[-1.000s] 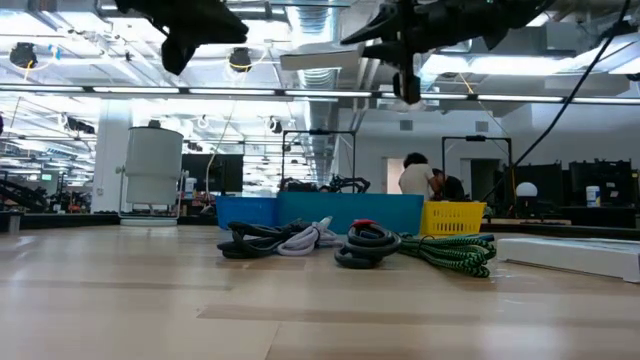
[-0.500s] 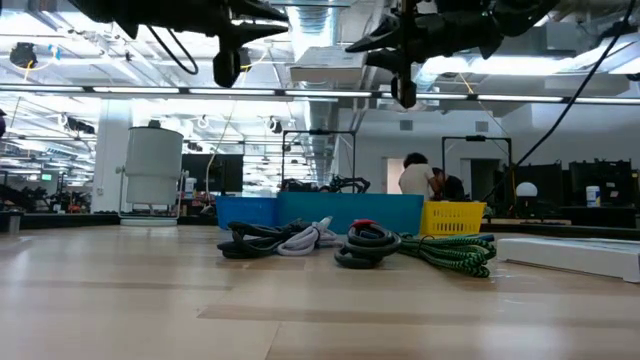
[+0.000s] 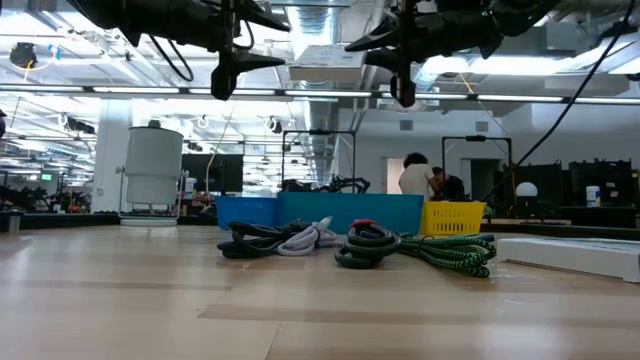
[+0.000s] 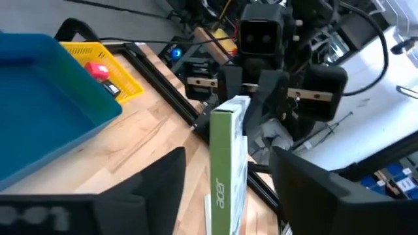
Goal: Pick and place items into bin
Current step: Put the left card reader box into the blue basket
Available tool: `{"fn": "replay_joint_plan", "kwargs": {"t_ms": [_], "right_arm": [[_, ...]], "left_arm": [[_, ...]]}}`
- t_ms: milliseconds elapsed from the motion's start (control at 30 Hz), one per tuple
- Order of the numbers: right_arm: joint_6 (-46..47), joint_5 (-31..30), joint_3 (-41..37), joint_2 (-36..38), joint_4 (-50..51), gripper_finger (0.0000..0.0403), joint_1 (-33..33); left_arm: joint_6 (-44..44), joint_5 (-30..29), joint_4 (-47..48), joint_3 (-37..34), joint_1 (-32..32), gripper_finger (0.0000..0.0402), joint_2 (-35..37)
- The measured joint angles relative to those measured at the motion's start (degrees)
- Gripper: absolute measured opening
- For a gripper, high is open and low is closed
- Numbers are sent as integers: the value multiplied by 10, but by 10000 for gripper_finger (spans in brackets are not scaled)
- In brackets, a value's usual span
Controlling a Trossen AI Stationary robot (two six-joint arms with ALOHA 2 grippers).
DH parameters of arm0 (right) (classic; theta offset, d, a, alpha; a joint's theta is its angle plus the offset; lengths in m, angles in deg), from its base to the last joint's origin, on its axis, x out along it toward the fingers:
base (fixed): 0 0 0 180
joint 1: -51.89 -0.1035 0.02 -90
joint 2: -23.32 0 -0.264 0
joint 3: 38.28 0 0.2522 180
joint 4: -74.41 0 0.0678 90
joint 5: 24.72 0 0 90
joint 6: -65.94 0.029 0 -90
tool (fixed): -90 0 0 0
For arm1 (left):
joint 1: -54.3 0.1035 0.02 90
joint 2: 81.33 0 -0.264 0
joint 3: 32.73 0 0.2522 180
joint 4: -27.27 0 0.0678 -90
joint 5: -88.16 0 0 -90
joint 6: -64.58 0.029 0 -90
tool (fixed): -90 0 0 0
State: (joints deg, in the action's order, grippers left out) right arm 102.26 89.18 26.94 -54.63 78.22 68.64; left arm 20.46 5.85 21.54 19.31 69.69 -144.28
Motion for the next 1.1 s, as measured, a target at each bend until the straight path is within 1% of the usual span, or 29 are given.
{"fn": "replay_joint_plan", "kwargs": {"t_ms": [100, 167, 267, 433, 500, 700, 833, 900, 967, 1033, 1100], "right_arm": [[0, 2, 0, 0, 0, 28, 7], [-2, 2, 0, 0, -5, 28, 11], [-3, 2, 0, 0, -20, 28, 15], [-3, 15, -1, 0, -30, 28, 19], [-3, 22, -1, 0, -29, 28, 21], [-3, 19, -1, 0, -29, 28, 13], [-3, 16, -1, 0, -29, 28, 13], [-3, 15, -1, 0, -29, 32, 12], [-3, 13, 0, 0, -32, 42, 8], [-5, 13, 0, 0, -35, 51, 8], [-7, 13, 0, 0, -39, 56, 8]], "left_arm": [[3, 6, -19, 0, -5, 231, -10], [2, 26, -29, 0, -5, 237, -23], [-1, 55, -62, 0, -11, 240, -52], [-7, 72, -138, 2, -17, 240, -97], [-12, 82, -144, 12, -18, 240, -112], [0, 128, -139, 50, -18, 240, -160], [1, 147, -139, 71, -18, 239, -189], [11, 154, -137, 79, -18, 232, -197], [28, 165, -128, 85, -18, 214, -198], [46, 165, -123, 88, -18, 184, -198], [49, 164, -121, 88, -18, 145, -198]]}}
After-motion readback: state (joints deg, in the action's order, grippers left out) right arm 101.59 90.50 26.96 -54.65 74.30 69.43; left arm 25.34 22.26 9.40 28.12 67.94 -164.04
